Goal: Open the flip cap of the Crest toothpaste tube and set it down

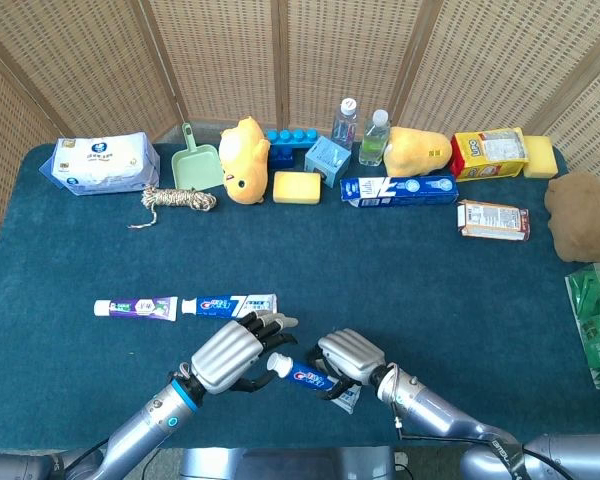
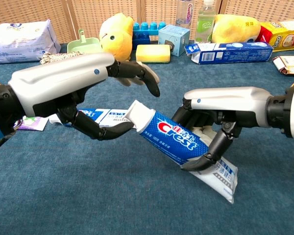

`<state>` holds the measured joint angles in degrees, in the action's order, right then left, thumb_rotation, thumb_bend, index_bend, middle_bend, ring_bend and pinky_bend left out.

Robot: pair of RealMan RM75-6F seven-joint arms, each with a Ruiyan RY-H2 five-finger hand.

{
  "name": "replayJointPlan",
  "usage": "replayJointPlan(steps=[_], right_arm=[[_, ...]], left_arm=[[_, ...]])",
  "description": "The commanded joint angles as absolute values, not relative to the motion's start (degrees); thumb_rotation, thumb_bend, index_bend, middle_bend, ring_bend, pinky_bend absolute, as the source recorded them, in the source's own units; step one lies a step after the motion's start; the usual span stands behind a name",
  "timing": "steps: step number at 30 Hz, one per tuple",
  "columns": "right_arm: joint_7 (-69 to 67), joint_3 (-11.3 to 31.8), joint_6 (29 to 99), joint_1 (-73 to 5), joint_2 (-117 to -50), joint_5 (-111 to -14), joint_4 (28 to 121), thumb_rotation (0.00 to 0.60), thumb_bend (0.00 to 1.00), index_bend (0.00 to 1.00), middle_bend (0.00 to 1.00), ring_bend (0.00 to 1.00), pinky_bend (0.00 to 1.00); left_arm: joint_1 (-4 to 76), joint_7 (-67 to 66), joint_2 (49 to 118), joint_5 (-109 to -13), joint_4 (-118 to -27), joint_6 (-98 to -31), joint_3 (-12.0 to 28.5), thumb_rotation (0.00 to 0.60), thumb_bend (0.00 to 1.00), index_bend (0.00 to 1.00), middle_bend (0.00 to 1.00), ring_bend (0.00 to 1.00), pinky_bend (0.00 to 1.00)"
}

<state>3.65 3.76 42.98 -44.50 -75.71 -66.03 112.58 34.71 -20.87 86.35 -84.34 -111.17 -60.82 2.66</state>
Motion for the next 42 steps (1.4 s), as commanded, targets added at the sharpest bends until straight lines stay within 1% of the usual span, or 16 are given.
replayJointPlan(steps=[1,17,21,29,36,42], right_arm=[[5.18,3.15,43.7,-44.64,-76.11,-65.52,112.79,0.6,0.44,0.88,0.81,0.76,0.79],[11.03,0.77,45.94,-44.38,-76.98,-65.49,113.55,0.6,0.45,0.89,0.81,0.76,0.79],[12.21,0.26,46.35,-44.29,-77.23,-65.93,113.7,0.6,0.45,0.89,0.81,0.76,0.79],[15.77,-0.87,47.51,-44.16,-78.37,-67.04,114.88,0.6,0.45,0.89,0.81,0.76,0.79],[17.93,-0.68,48.07,-44.53,-78.82,-65.79,114.69,0.6,0.45,0.89,0.81,0.76,0.79],[18.24,1.15,49.7,-44.61,-77.47,-62.52,112.96,0.6,0.44,0.89,0.81,0.76,0.79]], left_arm=[[34.7,-20.88,86.3,-84.13,-111.16,-60.99,2.8,0.549,0.38,0.26,0.18,0.16,0.18],[34.84,-20.2,85.52,-83.13,-111.76,-61.64,3.39,0.552,0.38,0.26,0.18,0.16,0.18],[35.01,-20.17,85.65,-82.93,-111.79,-61.61,3.57,0.544,0.38,0.26,0.18,0.16,0.19],[35.5,-20.53,86.67,-81.92,-111.65,-61.3,3.94,0.549,0.38,0.26,0.18,0.17,0.19],[35.34,-20.4,86.64,-81.83,-111.84,-62.39,4.51,0.55,0.37,0.26,0.18,0.16,0.19],[33.65,-19.47,82.26,-83.6,-114.3,-66.14,5.21,0.547,0.37,0.26,0.18,0.17,0.19]])
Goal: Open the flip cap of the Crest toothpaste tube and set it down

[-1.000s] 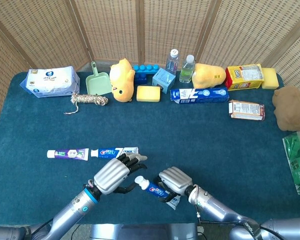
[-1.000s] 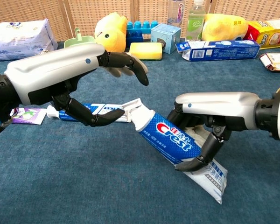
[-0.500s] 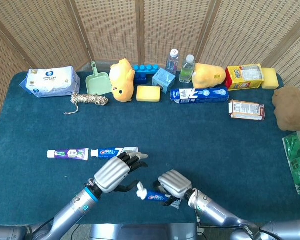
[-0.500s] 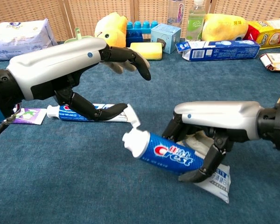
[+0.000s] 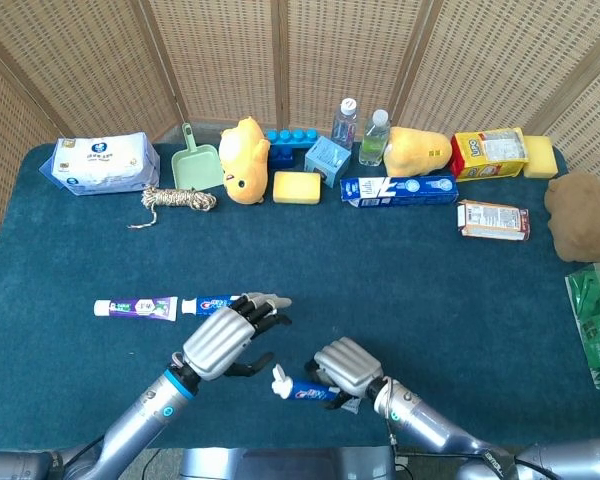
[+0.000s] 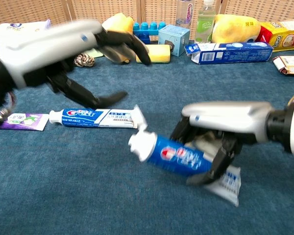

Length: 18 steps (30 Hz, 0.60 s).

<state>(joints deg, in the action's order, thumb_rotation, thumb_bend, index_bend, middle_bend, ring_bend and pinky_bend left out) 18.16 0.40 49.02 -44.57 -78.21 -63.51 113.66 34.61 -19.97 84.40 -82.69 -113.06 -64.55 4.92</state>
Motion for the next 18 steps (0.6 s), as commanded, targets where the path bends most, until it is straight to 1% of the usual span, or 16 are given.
replayJointPlan(steps=[1,4,10,13,16,18], right_arm=[[18.21,1.91,50.76,-44.42,-76.62,-61.62,112.02,0.6,0.44,0.89,0.81,0.76,0.78],[18.13,2.88,51.61,-44.32,-75.18,-60.35,111.11,0.6,0.44,0.89,0.81,0.76,0.77],[19.54,3.75,52.93,-44.21,-72.64,-57.66,108.83,0.6,0.44,0.87,0.8,0.72,0.72],[20.53,3.68,53.03,-44.2,-71.34,-55.93,107.72,0.6,0.44,0.85,0.79,0.7,0.67],[21.32,3.65,53.69,-43.93,-70.45,-54.67,106.4,0.6,0.42,0.82,0.75,0.66,0.6],[21.69,3.56,53.9,-43.8,-70.16,-54.27,105.76,0.6,0.41,0.78,0.72,0.63,0.54]], left_arm=[[32.6,-19.24,80.56,-84.17,-114.87,-68.11,5.41,0.551,0.37,0.26,0.18,0.17,0.19],[30.71,-17.55,76.84,-86.23,-116.35,-70.64,4.54,0.56,0.37,0.26,0.18,0.16,0.19],[26.12,-14.25,70.69,-90.61,-117.76,-76.63,2.21,0.552,0.37,0.25,0.18,0.16,0.19],[23.43,-12.85,68.05,-92.65,-117.92,-79.53,0.39,0.551,0.37,0.25,0.18,0.16,0.19],[20.66,-11.78,65.54,-94.07,-117.5,-81.91,-1.65,0.55,0.37,0.25,0.18,0.16,0.19],[19.53,-11.14,64.7,-94.4,-117.16,-82.91,-2.29,0.555,0.37,0.25,0.18,0.16,0.19]])
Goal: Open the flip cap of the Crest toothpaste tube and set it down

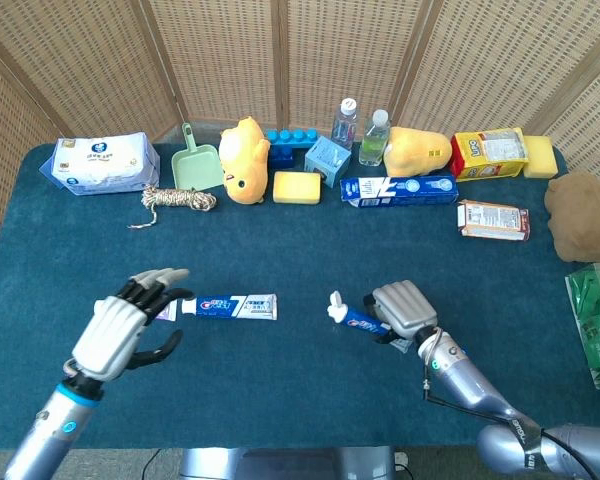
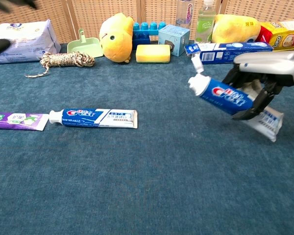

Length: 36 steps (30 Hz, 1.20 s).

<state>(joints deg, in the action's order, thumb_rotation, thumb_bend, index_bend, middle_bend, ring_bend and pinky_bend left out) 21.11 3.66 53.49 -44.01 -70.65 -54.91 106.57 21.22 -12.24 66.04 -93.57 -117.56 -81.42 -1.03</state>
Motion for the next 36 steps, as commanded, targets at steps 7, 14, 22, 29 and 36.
replayJointPlan(steps=[7,14,22,29,36], right_arm=[[21.14,2.9,53.56,-42.84,-69.49,-54.23,103.12,0.6,0.37,0.63,0.58,0.46,0.31],[19.17,2.61,53.77,-41.37,-70.03,-55.85,101.5,0.519,0.28,0.37,0.37,0.27,0.27],[15.18,3.51,55.53,-38.78,-68.91,-56.25,100.61,0.49,0.28,0.3,0.31,0.2,0.27],[5.41,5.17,60.68,-33.14,-67.2,-58.65,100.91,0.506,0.26,0.28,0.29,0.18,0.27],[-1.42,5.0,72.07,-26.43,-69.32,-68.48,97.65,0.6,0.27,0.34,0.3,0.18,0.27]], left_arm=[[14.82,-7.79,61.5,-93.94,-114.89,-86.73,-4.15,0.551,0.37,0.25,0.18,0.16,0.18],[11.72,-4.66,60.4,-91.17,-112.35,-88.11,-4.27,0.552,0.37,0.24,0.18,0.16,0.18],[9.52,-2.13,60.15,-89.24,-109.64,-88.87,-3.65,0.549,0.37,0.24,0.17,0.16,0.17],[7.38,-1.11,60.24,-89.33,-106.32,-90.41,-3.52,0.547,0.36,0.24,0.18,0.15,0.14],[4.83,-2.19,60.72,-87.78,-103.21,-91.43,-3.75,0.539,0.36,0.26,0.2,0.15,0.14]])
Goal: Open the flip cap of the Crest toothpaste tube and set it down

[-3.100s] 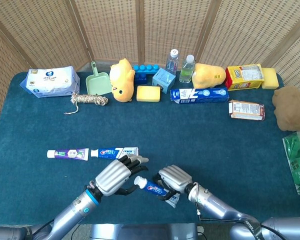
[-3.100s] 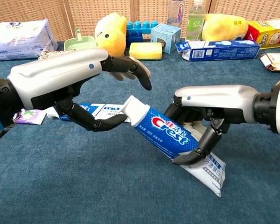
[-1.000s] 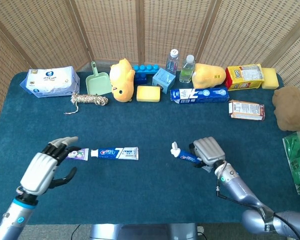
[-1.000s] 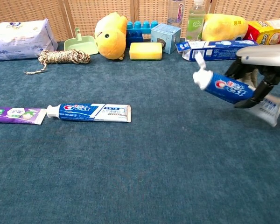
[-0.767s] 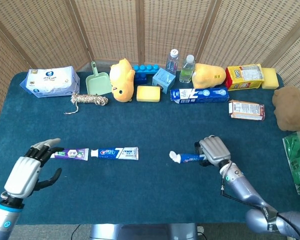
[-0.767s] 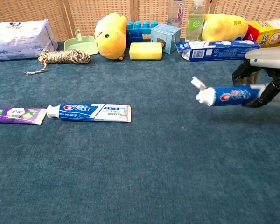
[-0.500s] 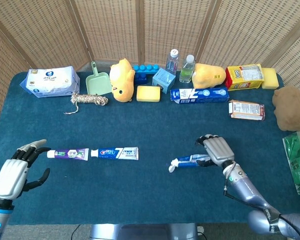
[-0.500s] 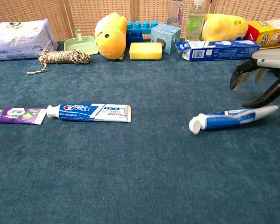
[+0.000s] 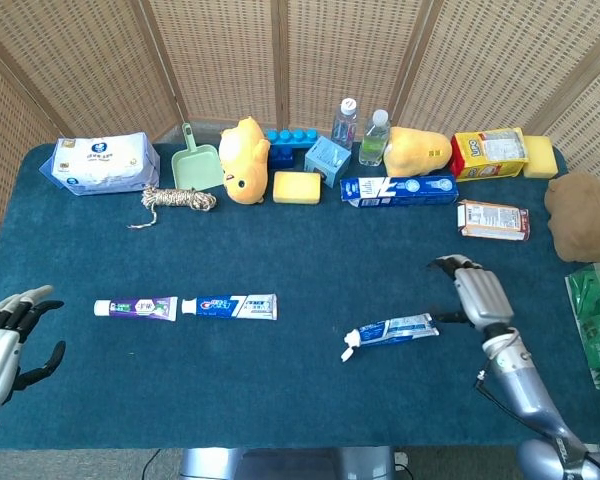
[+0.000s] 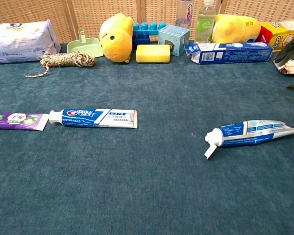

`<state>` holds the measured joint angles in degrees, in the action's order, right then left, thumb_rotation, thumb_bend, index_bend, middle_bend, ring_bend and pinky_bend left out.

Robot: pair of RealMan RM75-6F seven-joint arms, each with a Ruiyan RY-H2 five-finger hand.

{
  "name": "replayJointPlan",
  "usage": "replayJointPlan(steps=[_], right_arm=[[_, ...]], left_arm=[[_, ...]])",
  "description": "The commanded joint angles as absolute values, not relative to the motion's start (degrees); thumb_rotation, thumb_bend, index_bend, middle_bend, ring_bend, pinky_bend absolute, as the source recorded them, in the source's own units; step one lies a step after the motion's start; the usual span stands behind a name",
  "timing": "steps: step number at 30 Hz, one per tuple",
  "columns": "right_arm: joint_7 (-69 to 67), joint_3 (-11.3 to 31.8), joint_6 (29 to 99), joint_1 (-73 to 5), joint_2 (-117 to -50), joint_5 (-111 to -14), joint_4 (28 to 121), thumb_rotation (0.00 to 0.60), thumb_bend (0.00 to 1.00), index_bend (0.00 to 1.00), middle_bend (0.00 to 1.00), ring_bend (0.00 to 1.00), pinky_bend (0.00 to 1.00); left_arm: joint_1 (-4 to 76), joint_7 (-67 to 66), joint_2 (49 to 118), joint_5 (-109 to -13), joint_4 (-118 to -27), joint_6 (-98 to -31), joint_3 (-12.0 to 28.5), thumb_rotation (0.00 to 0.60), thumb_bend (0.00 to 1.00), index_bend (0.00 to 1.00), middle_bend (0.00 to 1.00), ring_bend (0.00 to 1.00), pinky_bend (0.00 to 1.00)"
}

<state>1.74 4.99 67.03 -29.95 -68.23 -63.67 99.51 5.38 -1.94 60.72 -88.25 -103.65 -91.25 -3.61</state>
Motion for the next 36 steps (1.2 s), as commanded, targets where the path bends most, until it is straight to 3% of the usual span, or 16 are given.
replayJointPlan(steps=[1,6,12,21,36], right_arm=[[-1.96,4.74,73.42,-25.62,-69.52,-69.89,97.21,0.6,0.27,0.35,0.3,0.18,0.27],[-2.07,2.24,83.02,-20.68,-71.11,-79.75,94.59,0.6,0.27,0.38,0.3,0.18,0.27],[1.15,-0.21,86.41,-17.44,-71.52,-84.13,94.27,0.6,0.25,0.39,0.3,0.18,0.27],[3.11,-0.84,86.92,-15.04,-71.08,-85.92,93.93,0.6,0.24,0.4,0.3,0.18,0.26],[2.75,0.08,84.32,-13.8,-71.44,-86.57,91.95,0.6,0.22,0.42,0.3,0.18,0.26]], left_arm=[[4.46,-2.28,60.58,-87.6,-102.95,-91.41,-3.93,0.54,0.36,0.26,0.2,0.15,0.14],[1.41,-1.06,60.42,-87.78,-100.61,-93.32,-5.14,0.544,0.36,0.28,0.2,0.15,0.13],[-1.56,1.38,61.82,-90.42,-97.26,-96.58,-6.21,0.542,0.35,0.3,0.22,0.16,0.13],[-3.84,3.08,62.16,-91.38,-95.86,-98.19,-6.19,0.539,0.35,0.31,0.22,0.16,0.13],[-3.47,-1.1,61.4,-91.68,-100.09,-94.8,-5.24,0.545,0.35,0.28,0.21,0.16,0.13]])
